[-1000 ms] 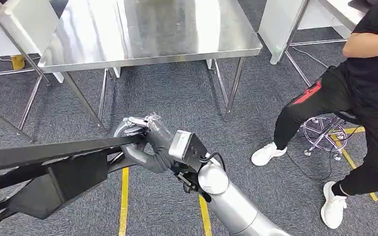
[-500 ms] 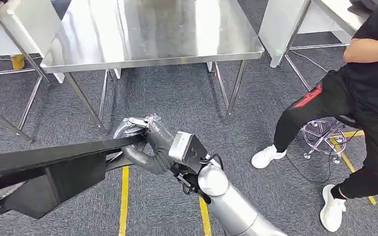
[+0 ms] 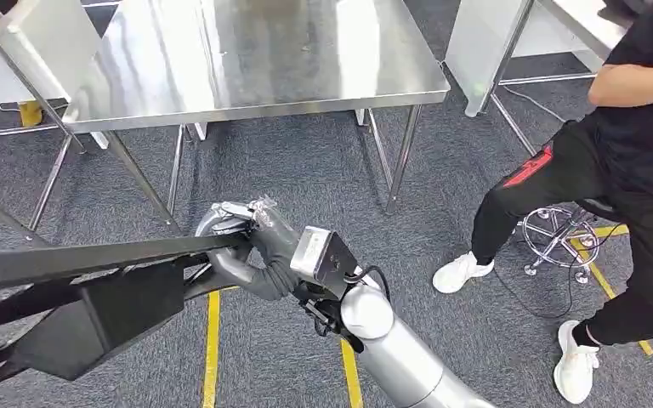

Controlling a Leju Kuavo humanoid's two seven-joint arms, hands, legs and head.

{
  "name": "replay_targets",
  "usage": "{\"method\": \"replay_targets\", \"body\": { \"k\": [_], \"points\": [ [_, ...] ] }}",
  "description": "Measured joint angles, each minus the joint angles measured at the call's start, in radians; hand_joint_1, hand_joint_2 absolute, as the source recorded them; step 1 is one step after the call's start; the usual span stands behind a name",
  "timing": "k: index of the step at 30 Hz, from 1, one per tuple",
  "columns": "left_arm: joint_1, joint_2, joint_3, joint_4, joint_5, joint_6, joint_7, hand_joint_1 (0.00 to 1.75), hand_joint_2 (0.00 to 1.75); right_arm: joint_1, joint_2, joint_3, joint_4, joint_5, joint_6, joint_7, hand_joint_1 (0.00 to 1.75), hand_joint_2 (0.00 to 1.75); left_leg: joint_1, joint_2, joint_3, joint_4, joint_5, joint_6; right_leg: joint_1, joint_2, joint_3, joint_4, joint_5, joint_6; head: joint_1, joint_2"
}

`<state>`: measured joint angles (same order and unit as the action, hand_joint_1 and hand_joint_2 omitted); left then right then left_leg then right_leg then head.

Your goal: Take the parts from the cabinet and place them on the table.

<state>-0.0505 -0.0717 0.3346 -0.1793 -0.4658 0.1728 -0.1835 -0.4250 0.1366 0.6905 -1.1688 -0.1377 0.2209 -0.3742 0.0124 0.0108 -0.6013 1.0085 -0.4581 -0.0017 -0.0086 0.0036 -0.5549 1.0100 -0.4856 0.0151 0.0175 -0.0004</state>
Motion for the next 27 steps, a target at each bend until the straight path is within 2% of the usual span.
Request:
{"method": "replay_targets", "body": {
  "k": [2,3,4,5,6,9,10,11,12,13,14,15,16,17,18,19,20,21,22,23,24,25,26,27],
  "points": [
    [-0.001,-0.001,0.0,0.0,0.0,0.0,0.0,0.0,1.75,-0.001,0.001,0.0,0.0,0.005,0.0,0.0,1.75,1.75,-0.006,-0.004,-0.003,-0.002,-0.007,0.014,-0.004,-0.001,0.007,-0.007,-0.002,0.012,0.0,0.0],
    [0.001,-0.001,0.0,0.0,0.0,0.001,0.0,0.0,1.75,0.001,0.0,0.0,0.0,0.006,-0.001,0.0,1.75,1.75,-0.005,-0.008,0.0,-0.007,-0.012,0.023,-0.004,-0.002,0.008,0.013,0.009,0.023,0.0,0.0],
    [0.002,-0.001,0.001,0.0,0.0,0.001,0.0,0.0,1.75,-0.001,0.0,-0.001,0.0,0.006,-0.001,0.0,1.75,1.75,-0.003,-0.014,0.021,-0.008,-0.018,0.033,-0.005,-0.004,0.013,0.013,0.005,0.027,0.001,0.0],
    [0.005,-0.001,0.001,0.0,0.0,0.002,0.0,0.0,1.75,-0.002,0.0,-0.002,0.0,0.008,-0.002,0.0,1.75,1.75,-0.002,-0.015,0.034,-0.013,-0.02,0.04,-0.007,-0.004,-0.004,0.033,-0.005,0.029,0.002,0.0],
    [0.004,0.0,0.002,0.0,0.0,0.003,-0.001,0.0,1.75,-0.004,0.0,-0.002,0.0,0.009,-0.002,-0.001,1.75,1.75,-0.002,-0.014,0.045,-0.013,-0.025,0.047,-0.007,-0.004,-0.031,0.084,-0.02,0.027,0.003,0.0],
    [0.005,-0.001,0.008,0.0,0.0,0.008,-0.004,0.0,1.75,-0.001,-0.004,-0.002,0.002,0.011,-0.002,-0.001,1.75,1.75,-0.005,-0.018,0.07,-0.013,-0.044,0.052,-0.005,-0.003,-0.179,0.298,-0.077,0.024,0.005,0.0],
    [0.007,-0.001,0.009,0.0,0.0,0.01,-0.005,0.0,1.75,0.002,-0.005,-0.001,0.003,0.011,-0.002,-0.001,1.75,1.75,-0.006,-0.021,0.08,-0.013,-0.054,0.051,-0.004,-0.003,-0.211,0.32,-0.09,0.024,0.004,0.0],
    [0.009,-0.002,0.01,0.0,0.0,0.01,-0.005,0.0,1.75,0.003,-0.006,-0.001,0.003,0.011,-0.002,0.0,1.75,1.75,-0.006,-0.024,0.093,-0.012,-0.064,0.05,-0.004,-0.003,-0.223,0.303,-0.09,0.026,0.005,0.0],
    [0.01,-0.002,0.011,0.0,0.0,0.01,-0.006,0.0,1.75,0.003,-0.006,-0.001,0.003,0.011,-0.002,-0.001,1.75,1.75,-0.005,-0.029,0.11,-0.012,-0.078,0.047,-0.004,-0.003,-0.218,0.248,-0.081,0.029,0.004,0.0],
    [0.011,-0.002,0.013,0.0,0.0,0.01,-0.006,0.0,1.75,0.003,-0.007,-0.001,0.003,0.011,-0.002,-0.001,1.75,1.75,-0.005,-0.031,0.129,-0.012,-0.093,0.045,-0.004,-0.003,-0.2,0.171,-0.048,0.034,0.004,0.0],
    [0.012,-0.002,0.014,0.0,0.0,0.01,-0.007,0.0,1.75,0.003,-0.008,-0.001,0.004,0.011,-0.002,-0.001,1.75,1.75,-0.005,-0.032,0.146,-0.013,-0.11,0.042,-0.004,-0.003,-0.183,0.087,0.017,0.043,0.005,0.0],
    [0.014,-0.002,0.014,0.001,0.0,0.01,-0.007,0.0,1.75,0.005,-0.011,0.0,0.009,0.011,-0.002,-0.001,1.75,1.75,-0.006,-0.033,0.148,-0.011,-0.127,0.038,-0.002,-0.004,-0.176,0.027,0.126,0.056,0.006,0.0],
    [0.015,-0.002,0.015,0.001,0.0,0.01,-0.007,0.0,1.75,0.006,-0.013,0.0,0.01,0.011,-0.002,-0.001,1.75,1.75,-0.011,-0.036,0.169,-0.012,-0.142,0.03,0.002,-0.006,-0.17,0.023,0.132,0.034,0.003,0.0],
    [0.014,-0.002,0.015,0.001,0.0,0.012,-0.007,0.0,1.75,0.008,-0.012,0.0,0.009,0.012,-0.002,0.001,1.75,1.75,-0.01,-0.035,0.167,-0.021,-0.153,0.023,0.01,-0.001,-0.151,0.027,0.124,0.015,0.003,0.0],
    [0.013,-0.002,0.015,0.0,0.0,0.012,-0.008,0.0,1.75,0.005,-0.008,-0.002,0.007,0.013,-0.002,0.001,1.75,1.75,-0.008,-0.034,0.191,-0.016,-0.15,0.019,0.005,-0.001,-0.146,0.022,0.116,0.002,0.004,0.0],
    [0.007,-0.003,0.015,0.0,0.0,0.012,-0.008,0.0,1.75,-0.003,-0.003,-0.003,0.006,0.012,-0.002,-0.001,1.75,1.75,-0.008,-0.033,0.172,0.017,-0.122,0.018,0.007,0.0,-0.136,0.022,0.109,-0.009,0.003,0.0],
    [0.001,-0.003,0.015,0.0,0.0,0.013,-0.008,0.0,1.75,-0.006,0.003,-0.003,0.005,0.011,-0.002,-0.002,1.75,1.75,-0.005,-0.029,0.115,0.101,-0.083,0.013,-0.005,0.003,-0.119,0.016,0.101,-0.02,0.004,0.0],
    [-0.001,-0.006,0.015,0.0,0.0,0.012,-0.008,0.0,1.75,-0.006,0.003,-0.005,0.005,0.011,-0.002,-0.003,1.75,1.75,-0.005,-0.024,0.052,0.2,-0.038,0.006,-0.004,0.002,-0.102,0.012,0.086,-0.025,0.003,0.0],
    [0.0,-0.007,0.015,0.0,-0.001,0.012,-0.008,0.0,1.75,-0.006,0.004,-0.005,0.006,0.011,-0.001,-0.002,1.75,1.75,-0.003,-0.019,-0.005,0.271,-0.035,0.0,-0.004,0.002,-0.087,0.011,0.072,-0.03,0.003,0.0],
    [0.003,-0.006,0.015,0.0,-0.001,0.013,-0.007,0.0,1.75,-0.003,0.004,-0.005,0.007,0.012,-0.001,-0.002,1.75,1.75,0.0,-0.017,-0.056,0.312,-0.071,-0.006,-0.004,0.002,-0.068,0.011,0.055,-0.033,0.002,0.0],
    [0.008,-0.006,0.015,0.0,0.0,0.013,-0.007,0.0,1.75,-0.002,0.004,-0.005,0.008,0.012,-0.001,-0.002,1.75,1.75,0.002,-0.016,-0.092,0.324,-0.13,-0.011,-0.004,0.005,-0.049,0.011,0.038,-0.034,0.003,0.0],
    [0.011,-0.005,0.016,0.0,0.0,0.013,-0.007,0.0,1.75,-0.002,0.004,-0.005,0.008,0.012,0.0,-0.002,1.75,1.75,0.004,-0.014,-0.124,0.32,-0.201,-0.015,-0.005,0.008,-0.024,0.011,0.019,-0.035,0.002,0.0],
    [0.011,-0.005,0.016,0.0,0.0,0.013,-0.007,0.0,1.75,-0.001,0.004,-0.005,0.008,0.012,0.0,-0.002,1.75,1.75,0.006,-0.014,-0.143,0.305,-0.248,-0.017,-0.005,0.011,-0.001,0.01,0.002,-0.033,0.002,0.0],
    [0.011,-0.004,0.016,0.0,-0.001,0.013,-0.007,0.0,1.75,-0.001,0.004,-0.005,0.008,0.012,0.0,-0.002,1.75,1.75,0.007,-0.013,-0.152,0.266,-0.263,-0.018,-0.006,0.012,0.026,0.01,-0.018,-0.03,0.002,0.0]
  ]
}}
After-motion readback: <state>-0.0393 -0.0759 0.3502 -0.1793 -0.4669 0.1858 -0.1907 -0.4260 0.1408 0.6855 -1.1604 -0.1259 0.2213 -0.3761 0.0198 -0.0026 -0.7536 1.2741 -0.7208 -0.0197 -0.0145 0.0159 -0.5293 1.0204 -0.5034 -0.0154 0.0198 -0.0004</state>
